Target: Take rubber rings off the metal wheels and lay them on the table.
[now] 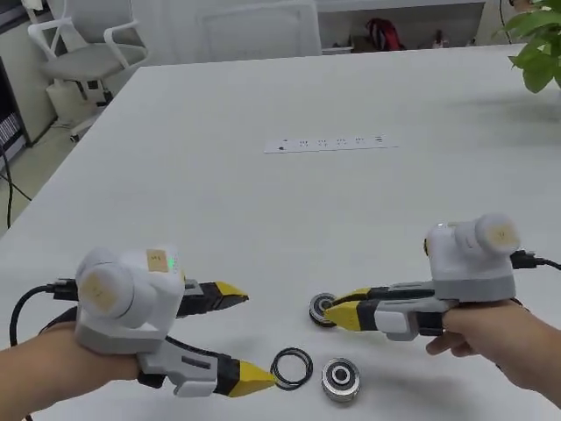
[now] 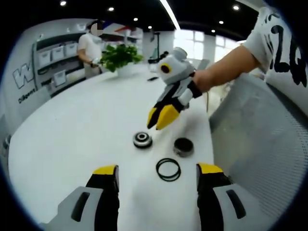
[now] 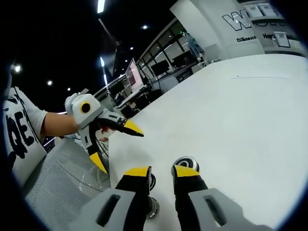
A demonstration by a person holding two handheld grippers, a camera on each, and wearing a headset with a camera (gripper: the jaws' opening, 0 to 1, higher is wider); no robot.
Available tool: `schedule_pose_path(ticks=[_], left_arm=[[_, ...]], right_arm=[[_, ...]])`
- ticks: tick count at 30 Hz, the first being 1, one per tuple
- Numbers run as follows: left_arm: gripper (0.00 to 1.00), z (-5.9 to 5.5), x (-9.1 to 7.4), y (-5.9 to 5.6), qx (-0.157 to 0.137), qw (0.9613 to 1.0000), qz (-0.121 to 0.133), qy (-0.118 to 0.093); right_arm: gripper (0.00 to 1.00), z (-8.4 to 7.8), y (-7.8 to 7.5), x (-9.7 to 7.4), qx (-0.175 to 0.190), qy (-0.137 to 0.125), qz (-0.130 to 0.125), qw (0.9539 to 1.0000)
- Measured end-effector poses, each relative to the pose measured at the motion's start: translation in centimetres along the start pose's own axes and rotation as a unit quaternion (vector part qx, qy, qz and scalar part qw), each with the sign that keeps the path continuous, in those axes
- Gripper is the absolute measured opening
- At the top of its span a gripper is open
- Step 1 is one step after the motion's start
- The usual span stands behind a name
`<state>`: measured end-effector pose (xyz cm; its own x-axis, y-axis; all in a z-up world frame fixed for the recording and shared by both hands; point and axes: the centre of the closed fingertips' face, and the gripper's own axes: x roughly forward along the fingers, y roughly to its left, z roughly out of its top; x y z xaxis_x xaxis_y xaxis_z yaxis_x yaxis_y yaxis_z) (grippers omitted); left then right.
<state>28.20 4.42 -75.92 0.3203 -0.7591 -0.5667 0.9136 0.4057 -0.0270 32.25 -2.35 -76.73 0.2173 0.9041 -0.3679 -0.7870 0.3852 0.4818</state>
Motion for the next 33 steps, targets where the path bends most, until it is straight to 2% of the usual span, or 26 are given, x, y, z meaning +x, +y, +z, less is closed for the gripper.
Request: schedule_pose_path(ticks=[5, 9, 15, 20, 26, 33], left_arm=[[0.64, 0.4, 0.7, 0.7, -0.008, 1.0000, 0.004, -0.004], [0.63, 0.6, 1.1, 1.3, -0.016, 0.9998, 0.007, -0.007], [0.60, 0.7, 1.9, 2.2, -0.023, 0.9996, 0.015, -0.007], [0.56, 0.5, 2.9, 2.4, -0.028, 0.9995, 0.013, -0.003], [0.52, 1.0, 3.8, 2.6, -0.037, 0.9992, 0.012, -0.007], [0.47, 1.1, 5.1, 2.5, -0.042, 0.9991, 0.004, -0.003]], right_arm=[[0.17, 0.0, -0.9, -0.4, -0.023, 0.001, -0.019, 0.9996], [0.17, -0.5, -1.7, -0.6, -0.050, 0.013, -0.034, 0.9981], [0.17, -0.9, -2.5, -0.5, -0.066, 0.022, -0.049, 0.9964], [0.17, -1.4, -3.0, -0.1, -0.087, 0.032, -0.054, 0.9942], [0.16, -2.0, -3.2, 0.3, -0.109, 0.049, -0.057, 0.9912], [0.14, -2.5, -3.1, 0.8, -0.130, 0.063, -0.055, 0.9880]])
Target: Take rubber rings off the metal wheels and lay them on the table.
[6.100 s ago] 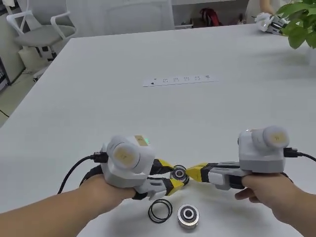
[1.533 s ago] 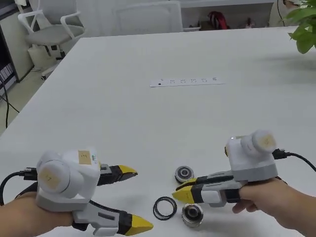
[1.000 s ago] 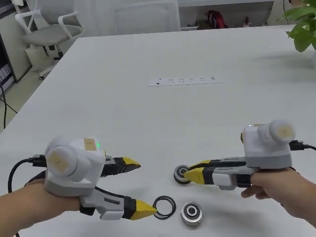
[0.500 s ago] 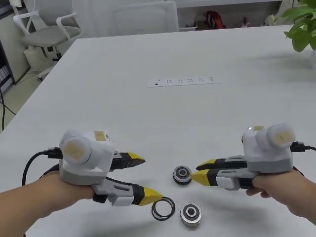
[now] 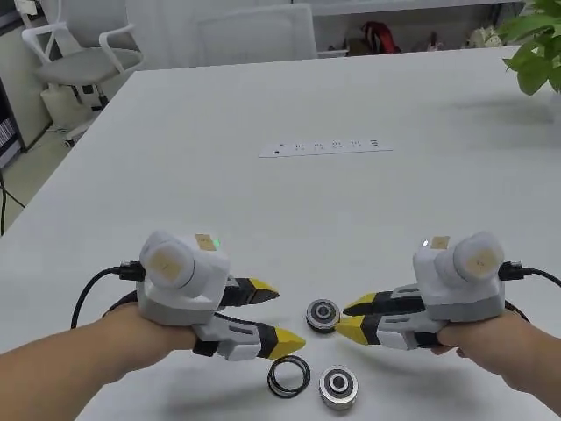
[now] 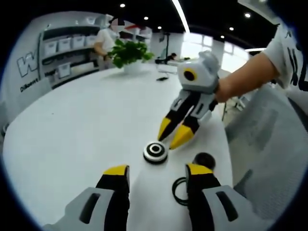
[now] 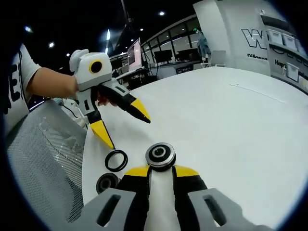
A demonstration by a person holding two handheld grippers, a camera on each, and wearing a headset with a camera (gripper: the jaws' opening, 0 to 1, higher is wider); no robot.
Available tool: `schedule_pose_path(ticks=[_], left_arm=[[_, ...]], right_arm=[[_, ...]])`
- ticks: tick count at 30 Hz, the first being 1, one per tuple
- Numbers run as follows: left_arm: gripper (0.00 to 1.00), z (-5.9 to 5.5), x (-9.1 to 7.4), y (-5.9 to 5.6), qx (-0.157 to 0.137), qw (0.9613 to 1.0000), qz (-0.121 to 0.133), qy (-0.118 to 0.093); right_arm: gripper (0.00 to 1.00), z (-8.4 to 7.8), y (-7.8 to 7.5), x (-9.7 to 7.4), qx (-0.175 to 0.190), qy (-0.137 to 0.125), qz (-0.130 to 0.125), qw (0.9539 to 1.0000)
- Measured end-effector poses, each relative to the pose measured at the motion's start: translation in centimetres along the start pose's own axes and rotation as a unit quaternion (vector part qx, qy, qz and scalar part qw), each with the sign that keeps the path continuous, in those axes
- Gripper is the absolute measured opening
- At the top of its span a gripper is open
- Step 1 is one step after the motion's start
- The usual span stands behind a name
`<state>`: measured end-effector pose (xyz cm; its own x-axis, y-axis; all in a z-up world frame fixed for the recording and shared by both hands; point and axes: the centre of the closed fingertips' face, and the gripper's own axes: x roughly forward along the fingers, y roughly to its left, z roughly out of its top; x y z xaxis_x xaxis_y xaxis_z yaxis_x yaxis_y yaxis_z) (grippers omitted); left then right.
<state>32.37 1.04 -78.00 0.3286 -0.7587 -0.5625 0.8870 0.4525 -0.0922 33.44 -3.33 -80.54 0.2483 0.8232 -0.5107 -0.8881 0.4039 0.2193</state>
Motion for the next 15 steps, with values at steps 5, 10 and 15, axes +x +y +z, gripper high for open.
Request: schedule_pose_path(ticks=[5, 10, 15], left_arm=[[0.44, 0.2, 0.9, -0.1, 0.000, 1.0000, -0.004, 0.002], [0.41, 0.5, 1.6, -0.3, -0.001, 1.0000, -0.007, 0.002], [0.35, 0.7, 2.2, -0.3, 0.001, 0.9999, -0.009, 0.005]], right_arm=[[0.14, -0.3, 0.1, 0.2, -0.007, 0.005, 0.000, 1.0000], [0.13, -0.2, 0.0, 0.2, -0.006, 0.002, -0.002, 1.0000], [0.11, -0.3, -0.2, 0.2, -0.007, 0.002, -0.006, 1.0000]])
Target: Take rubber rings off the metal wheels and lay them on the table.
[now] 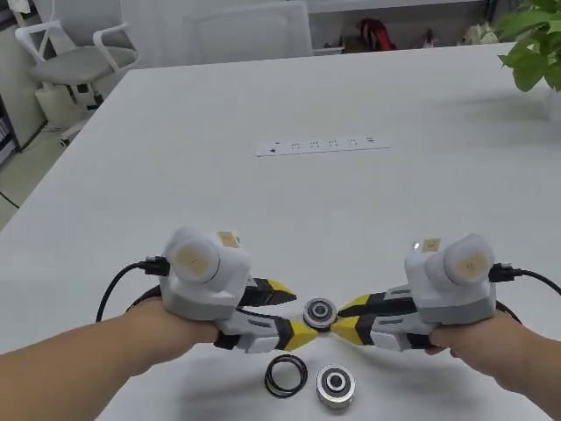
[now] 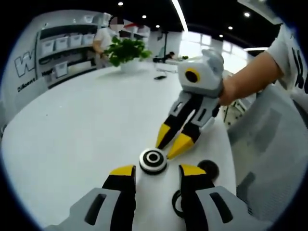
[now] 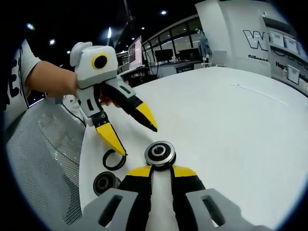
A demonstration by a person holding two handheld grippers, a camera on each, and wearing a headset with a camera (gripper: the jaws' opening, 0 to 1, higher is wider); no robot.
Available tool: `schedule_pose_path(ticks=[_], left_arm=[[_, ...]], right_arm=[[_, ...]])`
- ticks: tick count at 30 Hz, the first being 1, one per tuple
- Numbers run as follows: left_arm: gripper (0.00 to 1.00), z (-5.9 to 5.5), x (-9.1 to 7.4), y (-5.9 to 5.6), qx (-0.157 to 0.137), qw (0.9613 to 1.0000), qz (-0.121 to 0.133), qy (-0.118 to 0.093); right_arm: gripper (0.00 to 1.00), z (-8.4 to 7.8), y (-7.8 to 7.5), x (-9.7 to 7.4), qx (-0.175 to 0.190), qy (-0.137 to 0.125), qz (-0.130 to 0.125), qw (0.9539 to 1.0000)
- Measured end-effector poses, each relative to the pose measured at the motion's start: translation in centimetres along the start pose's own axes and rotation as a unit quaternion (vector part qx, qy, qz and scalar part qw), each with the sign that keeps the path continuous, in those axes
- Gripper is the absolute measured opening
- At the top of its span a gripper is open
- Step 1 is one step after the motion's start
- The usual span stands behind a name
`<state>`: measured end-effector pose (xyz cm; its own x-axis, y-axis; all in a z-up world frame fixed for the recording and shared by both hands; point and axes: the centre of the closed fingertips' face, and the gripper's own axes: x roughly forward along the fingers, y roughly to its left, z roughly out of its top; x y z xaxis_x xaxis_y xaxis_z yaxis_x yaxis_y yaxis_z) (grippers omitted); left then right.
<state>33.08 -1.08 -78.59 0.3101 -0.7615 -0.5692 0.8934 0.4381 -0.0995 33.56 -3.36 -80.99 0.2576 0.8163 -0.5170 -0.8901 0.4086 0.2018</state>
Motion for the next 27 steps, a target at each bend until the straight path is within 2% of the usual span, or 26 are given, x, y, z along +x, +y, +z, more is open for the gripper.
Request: schedule_pose_path(ticks=[11, 27], left_arm=[[0.26, 0.2, 1.4, -0.4, 0.003, 0.9999, -0.002, 0.010], [0.14, 0.4, 2.0, 0.6, 0.023, 0.9992, 0.027, 0.021]], right_arm=[[0.10, -0.1, 0.0, 0.1, 0.001, 0.000, 0.000, 1.0000], [0.10, -0.1, 0.1, 0.2, 0.000, -0.003, 0.001, 1.0000]])
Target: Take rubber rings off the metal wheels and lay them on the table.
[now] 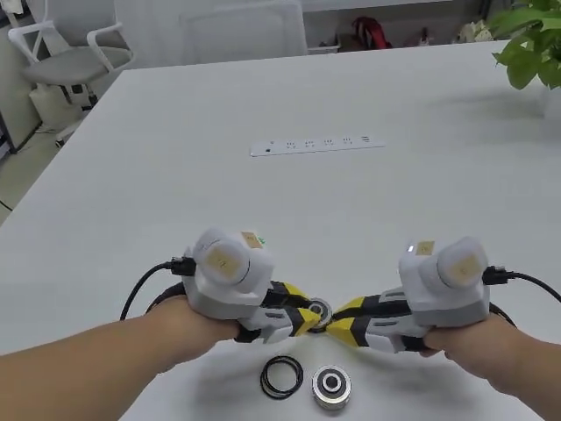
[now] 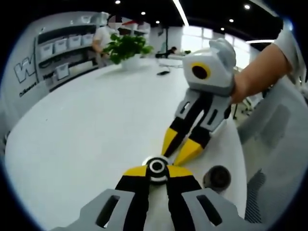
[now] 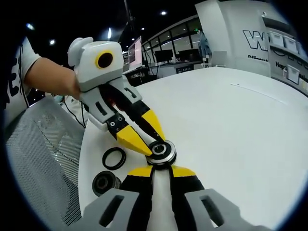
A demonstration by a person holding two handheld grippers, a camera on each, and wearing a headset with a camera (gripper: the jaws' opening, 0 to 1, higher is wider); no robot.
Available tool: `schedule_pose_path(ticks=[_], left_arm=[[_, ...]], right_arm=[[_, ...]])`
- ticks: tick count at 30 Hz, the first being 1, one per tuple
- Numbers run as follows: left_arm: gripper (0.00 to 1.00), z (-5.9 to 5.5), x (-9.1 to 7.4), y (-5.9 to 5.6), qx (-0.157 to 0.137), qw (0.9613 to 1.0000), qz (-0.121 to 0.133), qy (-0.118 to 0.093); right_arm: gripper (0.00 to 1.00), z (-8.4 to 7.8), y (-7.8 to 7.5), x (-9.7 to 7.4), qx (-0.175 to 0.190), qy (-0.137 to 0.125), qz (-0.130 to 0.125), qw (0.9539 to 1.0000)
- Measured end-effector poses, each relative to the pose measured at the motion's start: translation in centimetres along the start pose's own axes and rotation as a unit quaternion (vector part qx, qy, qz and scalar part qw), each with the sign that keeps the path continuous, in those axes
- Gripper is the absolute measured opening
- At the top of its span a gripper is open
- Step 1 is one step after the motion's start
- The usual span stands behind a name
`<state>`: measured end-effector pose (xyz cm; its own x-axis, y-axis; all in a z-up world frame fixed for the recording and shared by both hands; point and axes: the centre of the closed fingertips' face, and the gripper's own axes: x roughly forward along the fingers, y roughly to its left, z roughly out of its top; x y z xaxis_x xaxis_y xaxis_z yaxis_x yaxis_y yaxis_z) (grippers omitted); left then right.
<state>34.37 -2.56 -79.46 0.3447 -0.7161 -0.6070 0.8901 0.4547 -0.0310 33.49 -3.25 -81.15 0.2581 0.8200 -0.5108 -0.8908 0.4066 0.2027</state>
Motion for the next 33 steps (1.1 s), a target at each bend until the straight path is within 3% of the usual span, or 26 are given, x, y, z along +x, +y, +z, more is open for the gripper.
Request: schedule_pose_path(ticks=[2, 18, 28, 32, 33], left_arm=[[0.14, 0.0, 0.1, -0.1, 0.013, 0.9999, 0.002, 0.002], [0.13, -0.1, 0.1, -0.1, 0.019, 0.9997, 0.013, 0.005], [0.13, -0.1, 0.1, -0.3, 0.026, 0.9995, 0.016, 0.007], [0.13, -0.1, 0.1, -0.4, 0.028, 0.9994, 0.017, 0.008], [0.13, -0.1, 0.1, -0.4, 0.028, 0.9994, 0.017, 0.009]], right_arm=[[0.10, 0.0, 0.0, 0.0, 0.004, -0.001, 0.000, 1.0000], [0.00, -0.1, -0.6, -0.1, 0.069, -0.009, -0.008, 0.9975], [0.00, 0.0, -0.8, -0.7, 0.155, -0.037, -0.006, 0.9872], [0.00, 1.1, -1.0, -1.1, 0.203, -0.074, -0.003, 0.9763], [0.00, 0.8, -1.2, -1.1, 0.202, -0.066, -0.006, 0.9772]])
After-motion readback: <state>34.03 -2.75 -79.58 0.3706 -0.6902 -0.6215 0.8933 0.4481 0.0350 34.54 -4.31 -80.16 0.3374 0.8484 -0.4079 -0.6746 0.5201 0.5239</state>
